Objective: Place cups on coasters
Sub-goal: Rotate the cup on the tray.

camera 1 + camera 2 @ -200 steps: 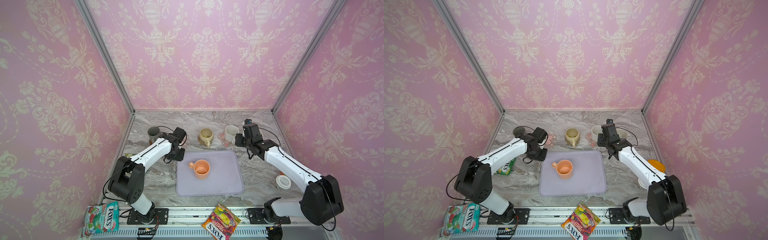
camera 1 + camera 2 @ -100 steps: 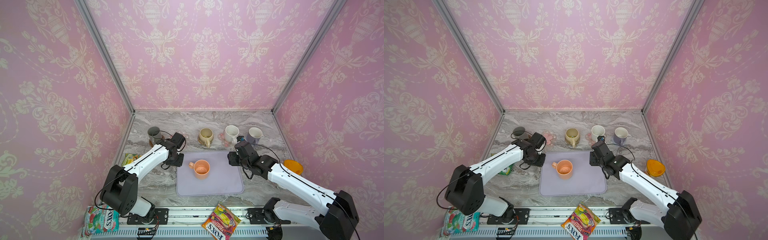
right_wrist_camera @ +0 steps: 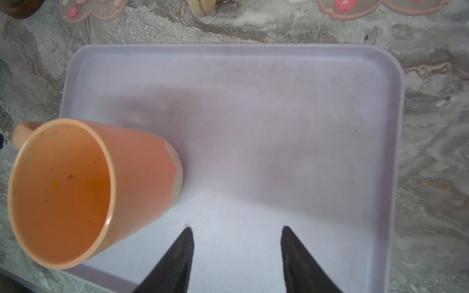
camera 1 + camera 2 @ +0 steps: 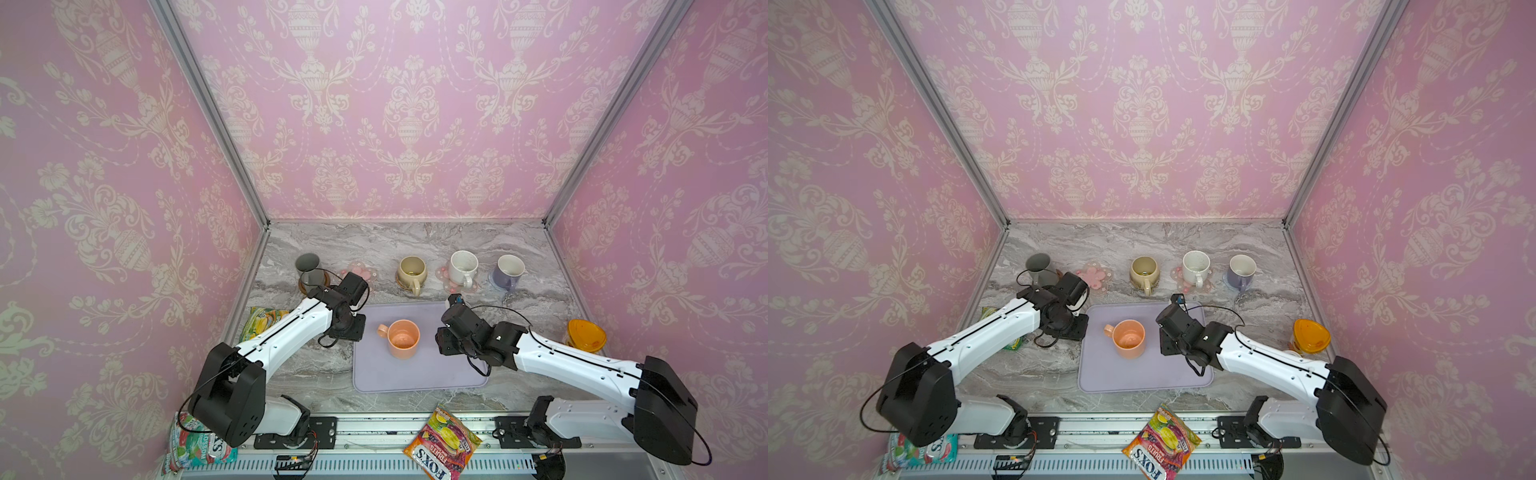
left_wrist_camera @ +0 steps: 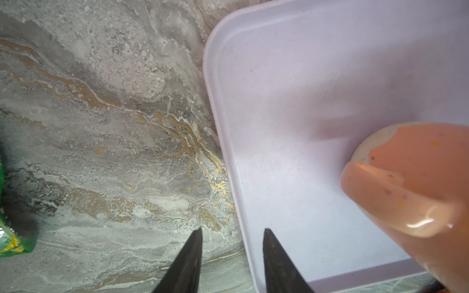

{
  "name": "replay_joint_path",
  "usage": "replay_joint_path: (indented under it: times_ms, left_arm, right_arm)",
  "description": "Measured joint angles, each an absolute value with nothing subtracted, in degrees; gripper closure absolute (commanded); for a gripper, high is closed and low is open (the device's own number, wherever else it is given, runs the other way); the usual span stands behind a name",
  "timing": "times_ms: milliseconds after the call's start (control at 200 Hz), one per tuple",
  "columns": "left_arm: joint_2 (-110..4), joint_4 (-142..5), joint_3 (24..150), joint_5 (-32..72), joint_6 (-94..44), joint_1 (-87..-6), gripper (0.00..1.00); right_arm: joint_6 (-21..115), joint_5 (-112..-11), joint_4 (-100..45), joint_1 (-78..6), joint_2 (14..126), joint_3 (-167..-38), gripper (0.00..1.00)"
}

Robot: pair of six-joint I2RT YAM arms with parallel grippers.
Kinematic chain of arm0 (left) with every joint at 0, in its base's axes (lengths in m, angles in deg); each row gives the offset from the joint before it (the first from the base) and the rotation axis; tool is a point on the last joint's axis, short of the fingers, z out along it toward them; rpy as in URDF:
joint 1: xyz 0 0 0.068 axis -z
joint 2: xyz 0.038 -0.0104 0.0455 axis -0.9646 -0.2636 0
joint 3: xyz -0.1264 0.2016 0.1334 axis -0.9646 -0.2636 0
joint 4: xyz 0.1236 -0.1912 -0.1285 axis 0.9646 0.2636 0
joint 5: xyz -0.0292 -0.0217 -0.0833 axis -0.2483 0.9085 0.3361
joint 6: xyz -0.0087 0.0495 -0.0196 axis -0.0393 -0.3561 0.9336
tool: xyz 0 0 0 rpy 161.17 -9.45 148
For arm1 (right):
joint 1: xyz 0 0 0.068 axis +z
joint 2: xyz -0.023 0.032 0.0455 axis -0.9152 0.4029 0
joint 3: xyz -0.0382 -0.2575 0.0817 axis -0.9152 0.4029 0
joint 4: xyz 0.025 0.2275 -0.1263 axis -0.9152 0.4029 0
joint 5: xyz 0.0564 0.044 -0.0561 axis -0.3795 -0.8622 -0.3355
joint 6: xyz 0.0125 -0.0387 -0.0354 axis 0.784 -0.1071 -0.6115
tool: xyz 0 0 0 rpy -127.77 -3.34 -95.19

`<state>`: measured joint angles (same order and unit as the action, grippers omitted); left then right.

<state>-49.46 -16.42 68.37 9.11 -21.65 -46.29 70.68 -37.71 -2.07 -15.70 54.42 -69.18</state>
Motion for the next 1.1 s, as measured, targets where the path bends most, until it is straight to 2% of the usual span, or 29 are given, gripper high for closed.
replay_joint_path:
  times_ms: [310,1101]
  left_arm:
    - [-49.65,-19.09,68.37,10.29,-18.60,-45.81,0.57]
    - [-55.95,-27.13,73.59,15.01,-11.69,-44.45,0.57]
  right_arm:
    - [71.60,-38.87,-3.97,-11.76,60.43,-69.40,0.43]
    - [71.60,-40.86,-6.83,-10.21,69.00,-74.30,0.44]
